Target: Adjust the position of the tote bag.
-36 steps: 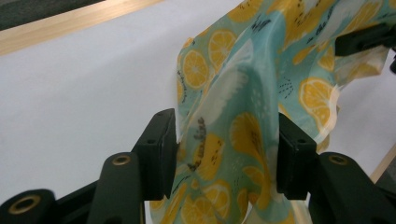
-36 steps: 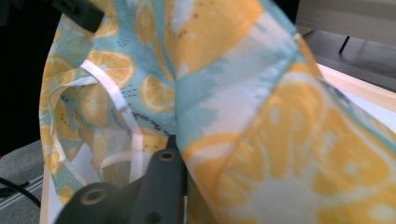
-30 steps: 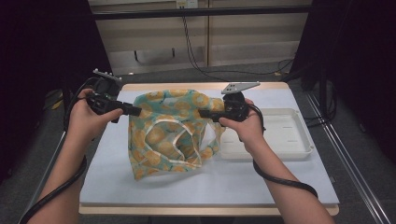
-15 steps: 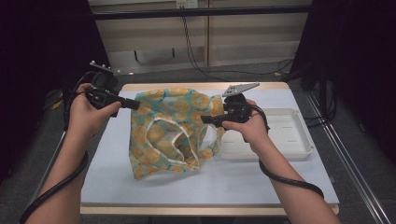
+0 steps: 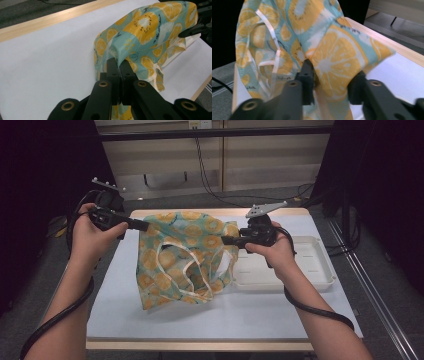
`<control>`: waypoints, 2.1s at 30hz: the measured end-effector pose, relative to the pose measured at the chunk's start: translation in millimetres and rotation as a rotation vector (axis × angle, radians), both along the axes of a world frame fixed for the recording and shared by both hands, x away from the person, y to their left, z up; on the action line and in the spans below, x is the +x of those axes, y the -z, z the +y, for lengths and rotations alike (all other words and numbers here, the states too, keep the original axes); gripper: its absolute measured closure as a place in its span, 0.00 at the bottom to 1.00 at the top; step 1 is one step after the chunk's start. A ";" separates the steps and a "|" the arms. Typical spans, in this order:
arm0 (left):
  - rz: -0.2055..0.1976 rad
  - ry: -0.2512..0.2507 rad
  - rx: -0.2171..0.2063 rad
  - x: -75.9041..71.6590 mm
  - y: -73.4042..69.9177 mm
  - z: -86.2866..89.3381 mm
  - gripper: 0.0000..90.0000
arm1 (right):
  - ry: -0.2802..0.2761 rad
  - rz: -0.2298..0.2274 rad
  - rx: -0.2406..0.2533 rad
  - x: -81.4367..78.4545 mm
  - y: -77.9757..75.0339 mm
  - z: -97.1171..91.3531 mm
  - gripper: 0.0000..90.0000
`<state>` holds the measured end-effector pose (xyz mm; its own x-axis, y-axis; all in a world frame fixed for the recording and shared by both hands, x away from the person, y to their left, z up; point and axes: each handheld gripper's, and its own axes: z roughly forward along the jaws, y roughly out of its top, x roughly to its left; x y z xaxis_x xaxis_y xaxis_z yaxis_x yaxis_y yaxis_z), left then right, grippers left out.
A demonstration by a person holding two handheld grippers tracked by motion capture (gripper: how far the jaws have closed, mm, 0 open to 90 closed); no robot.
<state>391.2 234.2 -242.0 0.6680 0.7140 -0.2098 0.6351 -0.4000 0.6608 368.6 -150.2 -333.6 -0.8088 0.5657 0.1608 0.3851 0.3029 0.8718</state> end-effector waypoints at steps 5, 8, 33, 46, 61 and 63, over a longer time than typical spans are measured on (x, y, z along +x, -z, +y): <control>-0.009 -0.003 -0.041 -0.5 -5.6 1.4 0.99 | -0.032 0.011 0.029 0.4 -5.3 3.8 0.95; -0.012 -0.006 -0.015 0.6 -10.4 1.3 0.99 | -0.027 0.001 0.041 1.2 -9.0 4.8 0.95; 0.015 -0.043 -0.011 26.9 -1.1 -4.6 0.99 | 0.084 -0.090 -0.015 8.8 -18.7 0.6 0.77; 0.013 -0.040 -0.006 31.4 -2.9 -8.0 0.99 | 0.055 -0.053 0.049 11.0 -21.1 1.6 0.98; -0.011 -0.054 -0.047 30.9 -18.4 -6.9 0.99 | 0.083 -0.045 0.085 10.3 -33.8 -9.3 1.00; 0.000 -0.069 -0.058 33.0 -16.0 -5.8 0.99 | 0.090 -0.044 0.094 11.9 -34.4 -10.2 1.00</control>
<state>424.1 228.4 -226.0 0.6174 0.7452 -0.2521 0.6599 -0.3160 0.6817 380.5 -160.4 -299.2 -0.7626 0.6207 0.1820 0.3682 0.1852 0.9111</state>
